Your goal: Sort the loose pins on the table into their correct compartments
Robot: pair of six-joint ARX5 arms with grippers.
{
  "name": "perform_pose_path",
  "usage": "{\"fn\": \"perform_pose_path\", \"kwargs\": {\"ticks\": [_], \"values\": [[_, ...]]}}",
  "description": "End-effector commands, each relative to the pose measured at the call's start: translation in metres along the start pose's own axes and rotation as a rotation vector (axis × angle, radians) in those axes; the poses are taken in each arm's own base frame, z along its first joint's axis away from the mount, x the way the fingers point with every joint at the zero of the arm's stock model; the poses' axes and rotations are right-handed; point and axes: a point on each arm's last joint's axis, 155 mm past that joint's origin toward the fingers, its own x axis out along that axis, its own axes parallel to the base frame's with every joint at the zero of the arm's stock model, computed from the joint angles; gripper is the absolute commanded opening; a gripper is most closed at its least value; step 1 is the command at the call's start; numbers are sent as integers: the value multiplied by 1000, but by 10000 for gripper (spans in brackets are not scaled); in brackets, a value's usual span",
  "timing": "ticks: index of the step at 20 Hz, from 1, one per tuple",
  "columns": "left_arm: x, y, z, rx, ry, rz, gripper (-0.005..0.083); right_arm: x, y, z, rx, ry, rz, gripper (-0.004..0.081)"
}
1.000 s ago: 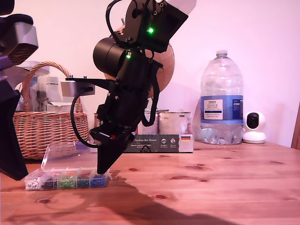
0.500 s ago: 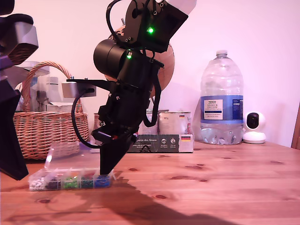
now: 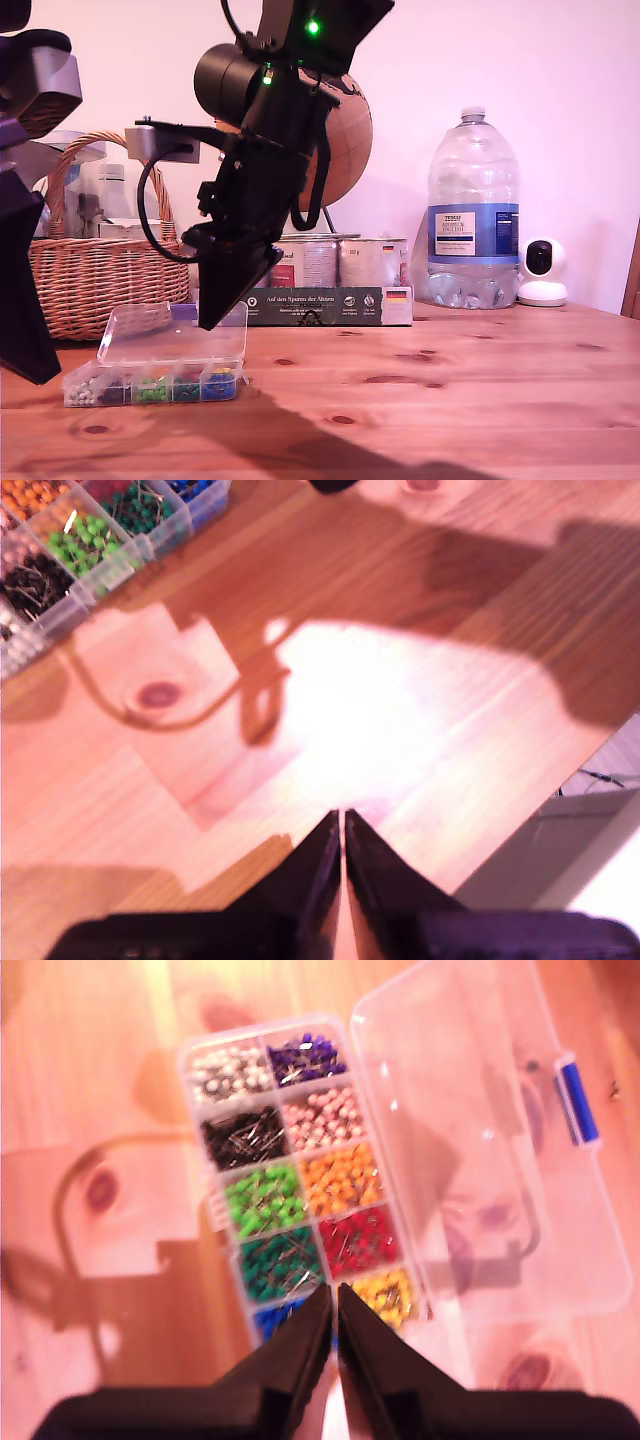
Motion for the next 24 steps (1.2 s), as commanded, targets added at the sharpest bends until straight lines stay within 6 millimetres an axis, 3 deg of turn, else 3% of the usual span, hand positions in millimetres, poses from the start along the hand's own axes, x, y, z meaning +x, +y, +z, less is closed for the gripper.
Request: {"fn": "perform_pose_path", "kwargs": {"ticks": [1,6,9,13,17,21,24], "values": [[3,1,-1,-6,-4,0,-21,-15,5,5,59,-17,13,-13],[2,2,17,7,-77,8,-21,-54,14,7,226,-26,47,-13],[0,6,31,12,-133,35,-21,-88,8,1,301,-12,-20,-13],[-11,5,57,26,-252,39,-21,-149,-3,-11,429,-16,-156,-13],[-33,-2,82,42,-384,22,-21,-203,-11,18,519,-214,-204,-13],[-69,3,113,48,-567,67,-21,-217,-21,27,455,-276,-244,-13],[-94,17,123,20,-661,131,-21,-217,-34,26,456,-350,-287,-13]]}}
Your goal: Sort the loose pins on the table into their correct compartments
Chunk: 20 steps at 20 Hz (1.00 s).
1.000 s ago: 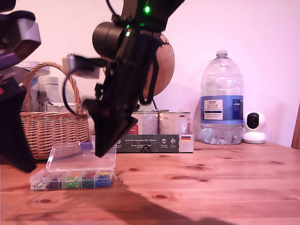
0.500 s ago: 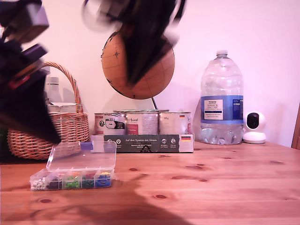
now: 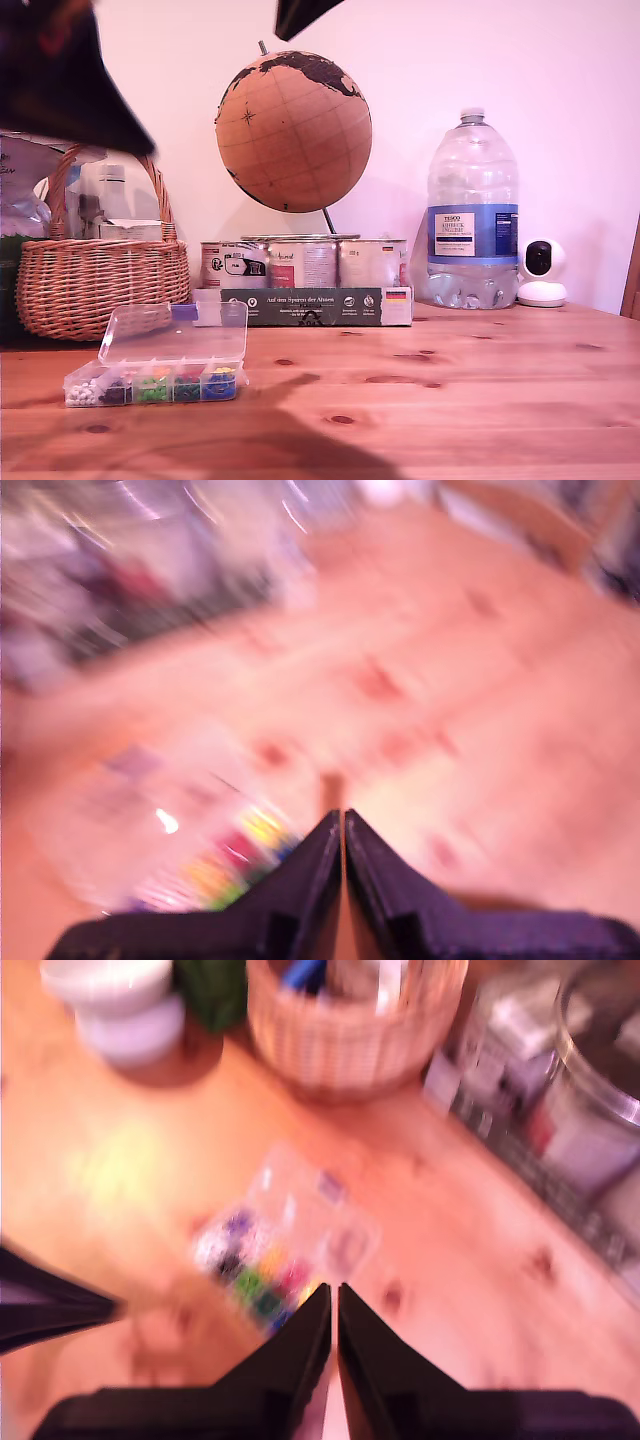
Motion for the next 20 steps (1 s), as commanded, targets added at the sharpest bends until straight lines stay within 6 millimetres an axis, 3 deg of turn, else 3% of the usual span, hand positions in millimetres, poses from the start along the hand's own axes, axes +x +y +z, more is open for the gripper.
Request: {"fn": "perform_pose_path", "kwargs": {"ticks": [1,7,11,16,20], "values": [[-4,8,3,-3,-26,29,-21,13,-5,-19,7,-9,-13,-13],[-18,22,28,-16,-132,94,-21,6,-26,-51,64,-231,-116,-13],[-26,26,35,-20,-166,117,-21,-1,-43,-84,143,-340,-182,-13],[-39,23,31,-53,-173,105,-20,-25,-42,-122,173,-405,-205,-13],[-47,14,14,-42,-115,75,-20,-56,-35,-136,173,-427,-200,-13]]}}
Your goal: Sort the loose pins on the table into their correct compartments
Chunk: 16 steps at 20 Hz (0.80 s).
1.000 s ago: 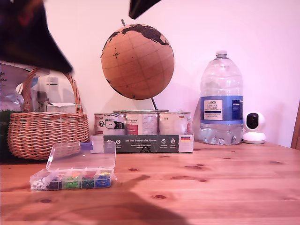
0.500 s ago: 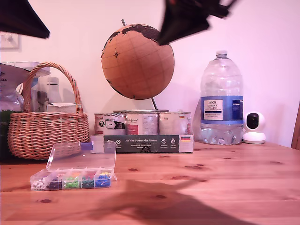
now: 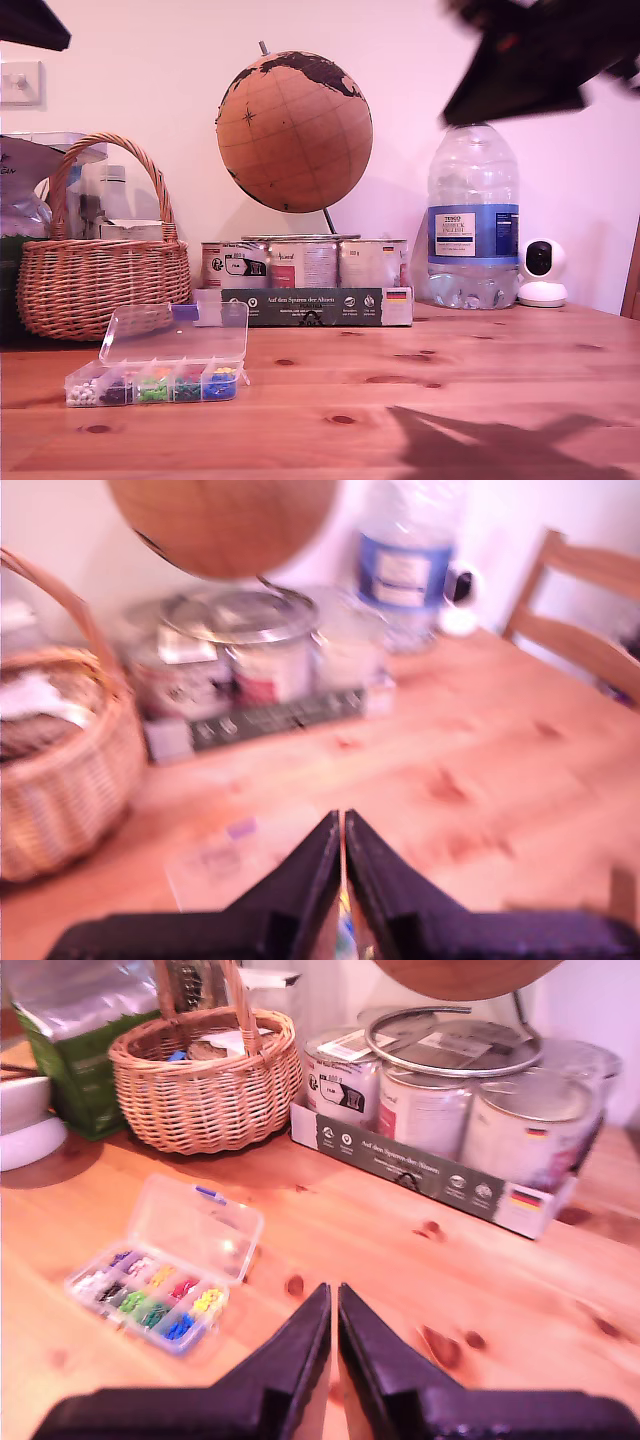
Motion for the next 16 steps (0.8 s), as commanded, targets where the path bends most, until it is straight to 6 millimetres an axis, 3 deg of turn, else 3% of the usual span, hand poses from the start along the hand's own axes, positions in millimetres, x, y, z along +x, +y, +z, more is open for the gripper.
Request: {"fn": "perform_pose_path", "kwargs": {"ticks": [1,4,7,16], "values": [[-1,-1,-17,-5,45,-4,-20,-13,1,4,3,-17,7,-13],[-4,0,-40,-30,138,1,-20,-30,-1,-2,0,9,7,-13],[-7,4,-58,-23,212,17,-20,-35,-2,-11,-4,46,6,-13],[-10,7,-72,-15,267,27,-20,-39,-2,-42,-18,170,5,-13]]}}
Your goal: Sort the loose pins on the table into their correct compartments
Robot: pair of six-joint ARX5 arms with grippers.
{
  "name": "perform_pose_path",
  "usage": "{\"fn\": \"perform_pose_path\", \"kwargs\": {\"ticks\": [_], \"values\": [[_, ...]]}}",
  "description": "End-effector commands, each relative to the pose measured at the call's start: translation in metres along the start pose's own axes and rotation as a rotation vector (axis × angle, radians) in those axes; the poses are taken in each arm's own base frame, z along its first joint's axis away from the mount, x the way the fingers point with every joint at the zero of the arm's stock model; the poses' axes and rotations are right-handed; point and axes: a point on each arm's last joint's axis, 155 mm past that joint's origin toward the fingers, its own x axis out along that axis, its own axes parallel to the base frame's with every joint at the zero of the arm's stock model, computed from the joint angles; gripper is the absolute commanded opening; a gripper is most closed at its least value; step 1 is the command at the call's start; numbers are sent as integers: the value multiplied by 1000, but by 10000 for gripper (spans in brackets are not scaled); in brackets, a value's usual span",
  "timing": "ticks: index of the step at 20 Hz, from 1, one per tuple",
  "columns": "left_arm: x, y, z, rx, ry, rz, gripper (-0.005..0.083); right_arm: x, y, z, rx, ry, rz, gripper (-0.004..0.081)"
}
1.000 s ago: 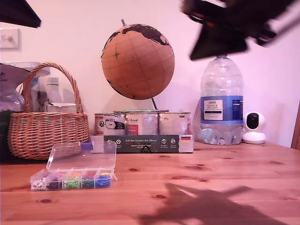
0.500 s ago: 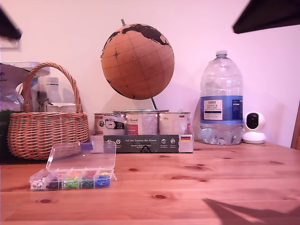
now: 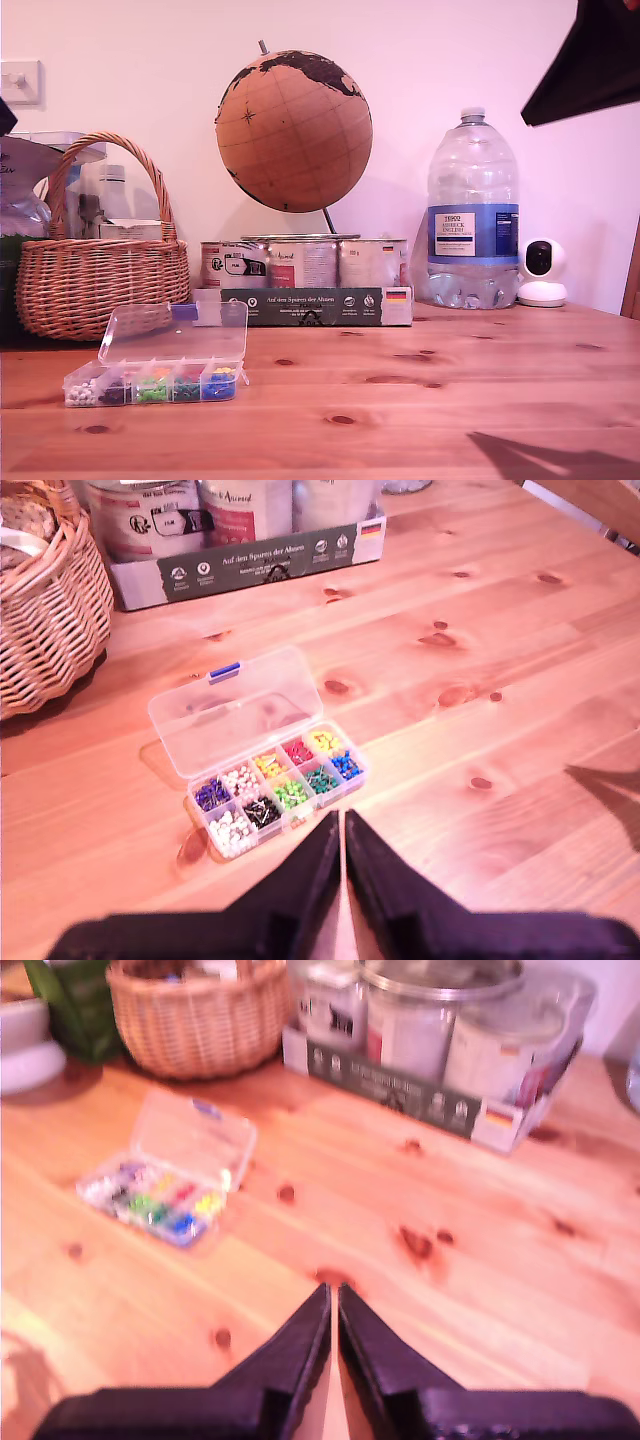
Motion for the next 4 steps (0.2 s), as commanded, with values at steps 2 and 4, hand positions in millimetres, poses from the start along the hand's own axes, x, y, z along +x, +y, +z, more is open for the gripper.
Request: {"fn": "perform_pose_path", "kwargs": {"ticks": [2,4], "values": [[4,1,-8,-2,17,4,-20,1,1,-9,-1,27,2,-13],[4,1,-8,-2,17,4,-20,1,1,-13,-3,44,1,-13]]}}
